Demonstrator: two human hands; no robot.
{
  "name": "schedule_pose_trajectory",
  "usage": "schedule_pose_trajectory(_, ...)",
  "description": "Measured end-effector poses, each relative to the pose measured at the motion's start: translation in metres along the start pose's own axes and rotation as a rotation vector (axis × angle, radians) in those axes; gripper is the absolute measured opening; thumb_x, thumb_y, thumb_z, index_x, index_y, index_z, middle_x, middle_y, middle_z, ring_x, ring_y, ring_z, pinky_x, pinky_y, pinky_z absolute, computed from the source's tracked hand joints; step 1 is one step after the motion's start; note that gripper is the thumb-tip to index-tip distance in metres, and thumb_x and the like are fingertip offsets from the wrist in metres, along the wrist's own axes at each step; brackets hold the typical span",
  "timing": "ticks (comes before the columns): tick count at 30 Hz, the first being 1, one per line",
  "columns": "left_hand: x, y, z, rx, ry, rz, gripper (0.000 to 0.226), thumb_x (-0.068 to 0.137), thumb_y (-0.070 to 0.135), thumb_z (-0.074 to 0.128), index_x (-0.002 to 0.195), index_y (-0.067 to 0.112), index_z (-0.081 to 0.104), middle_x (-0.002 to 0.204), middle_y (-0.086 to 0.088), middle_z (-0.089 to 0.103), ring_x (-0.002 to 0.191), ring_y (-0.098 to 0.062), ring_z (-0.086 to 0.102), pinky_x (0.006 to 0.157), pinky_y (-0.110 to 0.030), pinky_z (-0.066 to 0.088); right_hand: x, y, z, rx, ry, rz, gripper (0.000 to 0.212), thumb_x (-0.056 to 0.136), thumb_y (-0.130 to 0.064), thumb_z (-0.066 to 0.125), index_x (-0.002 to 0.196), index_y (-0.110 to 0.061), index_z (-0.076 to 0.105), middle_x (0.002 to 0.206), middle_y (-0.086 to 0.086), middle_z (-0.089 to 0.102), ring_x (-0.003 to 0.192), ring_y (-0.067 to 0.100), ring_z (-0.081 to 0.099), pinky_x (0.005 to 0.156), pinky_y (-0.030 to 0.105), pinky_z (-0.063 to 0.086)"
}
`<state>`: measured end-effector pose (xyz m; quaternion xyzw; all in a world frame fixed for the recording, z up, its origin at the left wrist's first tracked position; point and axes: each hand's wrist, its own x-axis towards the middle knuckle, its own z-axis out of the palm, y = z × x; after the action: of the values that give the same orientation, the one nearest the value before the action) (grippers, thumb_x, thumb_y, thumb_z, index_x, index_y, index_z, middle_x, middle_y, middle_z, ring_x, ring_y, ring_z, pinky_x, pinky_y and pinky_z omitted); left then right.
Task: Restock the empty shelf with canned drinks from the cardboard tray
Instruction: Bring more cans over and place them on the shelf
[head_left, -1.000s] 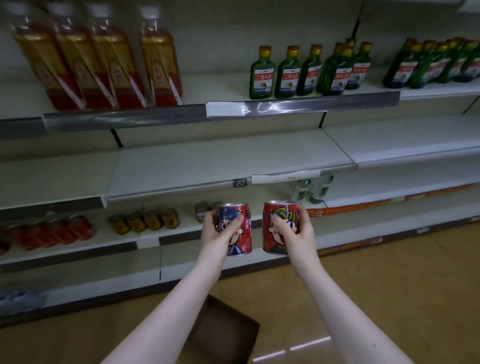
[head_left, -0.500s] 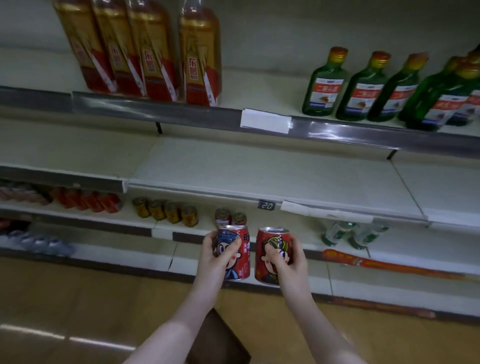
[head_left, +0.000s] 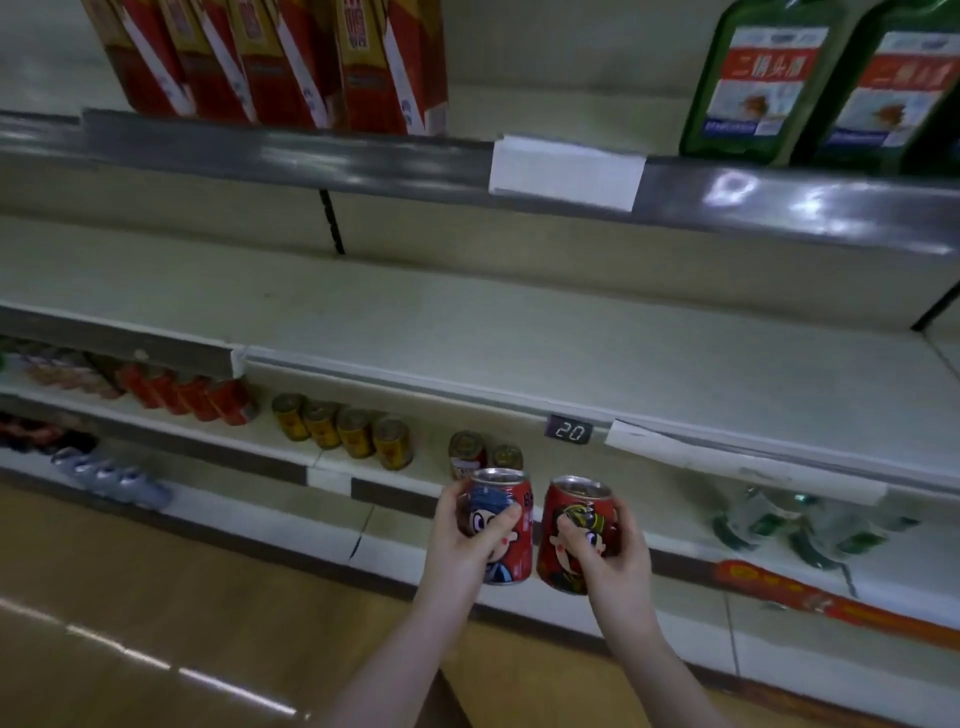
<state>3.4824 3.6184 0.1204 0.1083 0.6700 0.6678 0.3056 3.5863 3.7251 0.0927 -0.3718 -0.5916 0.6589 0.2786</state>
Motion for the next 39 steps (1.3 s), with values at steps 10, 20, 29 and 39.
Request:
schedule_pose_trajectory(10,0.098,-0.107,0.034,0.185,-0.006,0.14,0.048,0.067,0.023,0.082,0.104,0.029,0.052,0.098,0.017,0.06,0.093,0.001,0.058,0.077,-0.014,0.047,0.081,0.092,-0.026,-0.158,0.183,-0.18,0.062,0.072,-0.017,0.079,0.127,-0.017,0.05,0.104,-0.01,0.061,0.084,-0.017,0.053,0.061,-0.002,0.043)
schedule_pose_trajectory(20,0.163,-0.176,0.067,0.315,0.107,0.287,0.072,0.06,0.047,0.077,0.122,0.022,0.052,0.118,-0.003,0.062,0.113,-0.02,0.056,0.098,-0.043,0.047,0.151,0.161,-0.043,-0.124,0.177,-0.276,0.068,0.071,-0.008,0.079,0.131,-0.013,0.048,0.116,0.0,0.057,0.088,-0.013,0.051,0.062,-0.004,0.042)
schedule_pose_trajectory(29,0.177,-0.199,0.093,0.349,0.199,0.314,0.068,0.068,0.022,0.081,0.128,0.011,0.051,0.128,-0.009,0.047,0.12,-0.024,0.05,0.105,-0.031,0.037,0.175,0.184,-0.059,-0.149,0.157,-0.331,0.066,0.068,-0.004,0.081,0.125,-0.011,0.05,0.115,0.002,0.06,0.098,0.001,0.058,0.071,0.001,0.046)
schedule_pose_trajectory(39,0.18,-0.201,0.105,0.398,0.277,0.323,0.066,0.076,0.018,0.075,0.134,0.006,0.045,0.137,-0.012,0.039,0.128,-0.025,0.042,0.106,-0.023,0.027,0.188,0.185,-0.06,-0.109,0.137,-0.336,0.065,0.066,-0.001,0.081,0.123,-0.012,0.052,0.108,-0.009,0.06,0.088,-0.02,0.057,0.075,0.005,0.05)
